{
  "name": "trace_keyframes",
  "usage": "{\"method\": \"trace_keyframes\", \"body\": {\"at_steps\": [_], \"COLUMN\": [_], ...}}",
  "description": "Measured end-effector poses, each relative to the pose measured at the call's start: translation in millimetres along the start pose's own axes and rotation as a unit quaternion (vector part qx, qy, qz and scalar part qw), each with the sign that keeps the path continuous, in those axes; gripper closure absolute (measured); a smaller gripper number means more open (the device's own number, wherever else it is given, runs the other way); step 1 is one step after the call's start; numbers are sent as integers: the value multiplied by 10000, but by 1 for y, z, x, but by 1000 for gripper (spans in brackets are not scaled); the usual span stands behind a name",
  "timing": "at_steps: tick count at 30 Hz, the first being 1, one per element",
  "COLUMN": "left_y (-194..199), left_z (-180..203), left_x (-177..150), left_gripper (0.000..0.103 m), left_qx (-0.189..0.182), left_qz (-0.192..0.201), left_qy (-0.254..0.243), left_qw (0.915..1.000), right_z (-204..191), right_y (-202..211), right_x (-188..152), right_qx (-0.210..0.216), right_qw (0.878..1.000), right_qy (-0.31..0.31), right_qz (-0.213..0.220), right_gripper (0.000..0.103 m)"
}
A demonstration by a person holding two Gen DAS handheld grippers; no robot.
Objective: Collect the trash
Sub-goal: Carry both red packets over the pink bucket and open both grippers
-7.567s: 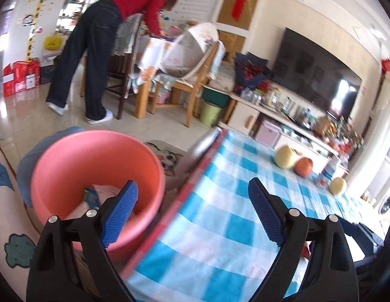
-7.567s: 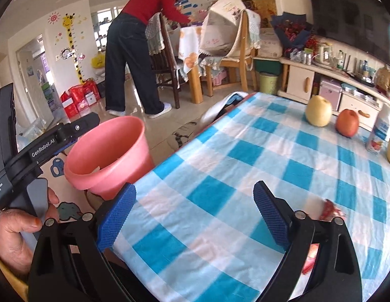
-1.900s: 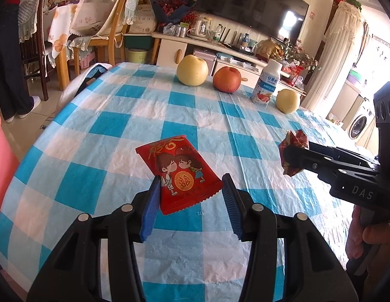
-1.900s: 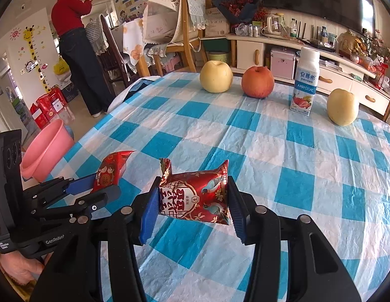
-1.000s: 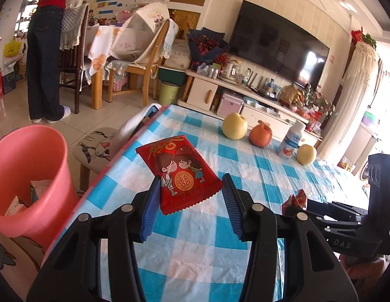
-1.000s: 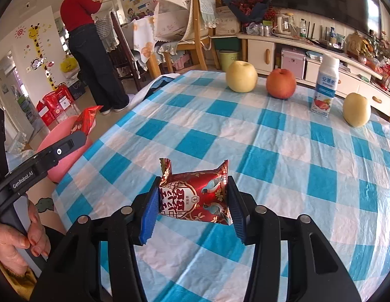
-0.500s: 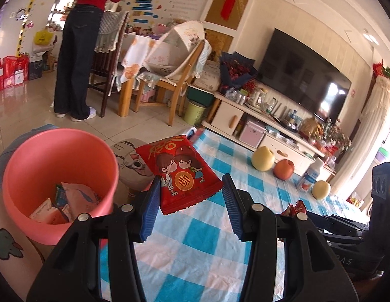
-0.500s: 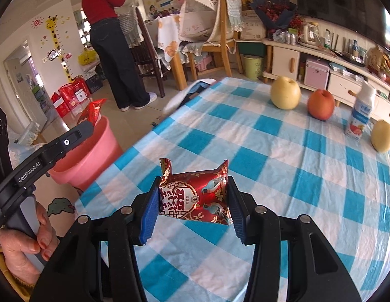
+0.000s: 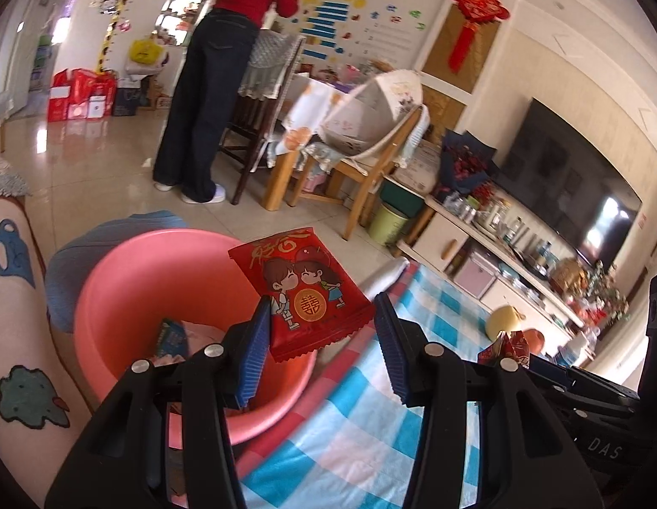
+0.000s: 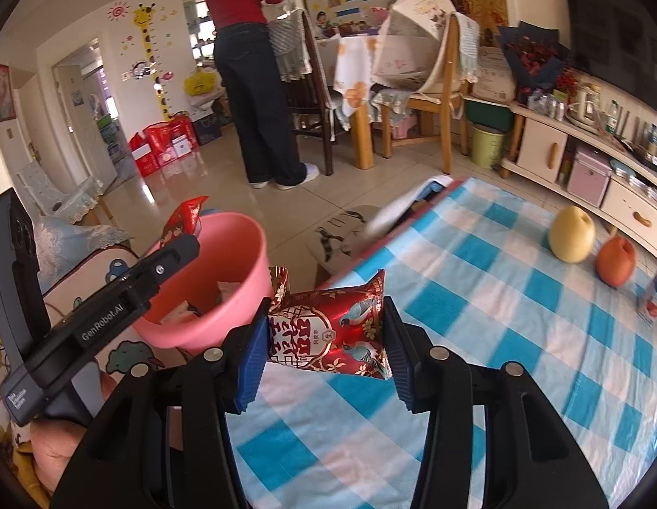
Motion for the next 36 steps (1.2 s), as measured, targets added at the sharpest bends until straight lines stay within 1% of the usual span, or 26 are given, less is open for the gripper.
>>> {"method": "trace_keyframes", "body": {"at_steps": [6, 12, 15, 17, 19, 21, 22, 23, 24, 25, 26, 27, 31, 32, 36], "left_y": [-6, -17, -23, -26, -30, -30, -31, -30, -29, -29, -30, -30, -30, -30, -27], "left_z": [-34, -59, -74, -83, -94, -99, -102, -103, -103, -102, -100, -99, -93, -90, -75], "left_x": [18, 25, 24, 24, 22, 20, 20, 21, 21, 21, 21, 21, 19, 18, 14], "left_gripper": [53, 53, 52, 51, 46, 40, 38, 31, 27, 27, 25, 23, 19, 18, 13], "left_qx": [206, 340, 455, 467, 617, 655, 684, 735, 722, 678, 680, 686, 700, 707, 540], "left_qz": [34, -128, -236, -323, -393, -401, -395, -348, -304, -275, -257, -232, -214, -214, -187], "left_qy": [522, 930, 1170, 1348, 1525, 1653, 1682, 1685, 1684, 1681, 1670, 1658, 1570, 1541, 1323], "left_qw": [9984, 9950, 9918, 9892, 9856, 9833, 9826, 9823, 9826, 9831, 9833, 9835, 9849, 9853, 9896], "right_z": [-34, -62, -73, -77, -81, -85, -86, -86, -86, -84, -82, -79, -62, -56, -32], "right_y": [-25, -59, -74, -87, -100, -112, -118, -123, -127, -129, -128, -126, -110, -104, -84], "right_x": [32, 58, 67, 72, 75, 78, 79, 79, 79, 79, 79, 78, 71, 68, 48], "right_qx": [308, 625, 815, 928, 1070, 1272, 1328, 1394, 1463, 1507, 1487, 1429, 1116, 943, 486], "right_qw": [9991, 9971, 9960, 9953, 9942, 9918, 9911, 9900, 9889, 9880, 9881, 9888, 9921, 9937, 9963], "right_qy": [289, 421, 371, 291, 146, 6, -43, -131, -205, -301, -366, -423, -561, -589, -685], "right_qz": [80, 60, 50, 23, -27, -90, -116, -155, -173, -159, -128, -83, 121, 150, 158], "right_gripper": [52, 52, 52, 52, 52, 49, 48, 45, 45, 44, 41, 35, 24, 20, 16]}}
Point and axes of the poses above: each gripper's, at about its wrist camera, not at the fingertips, and y roughly against the way its jaws point, z to its right, x to its top, the point moved 7 cm from there along -y, roughly the way its jaws point, and after that the axes turned 14 degrees about y, right-handed, at the moved point
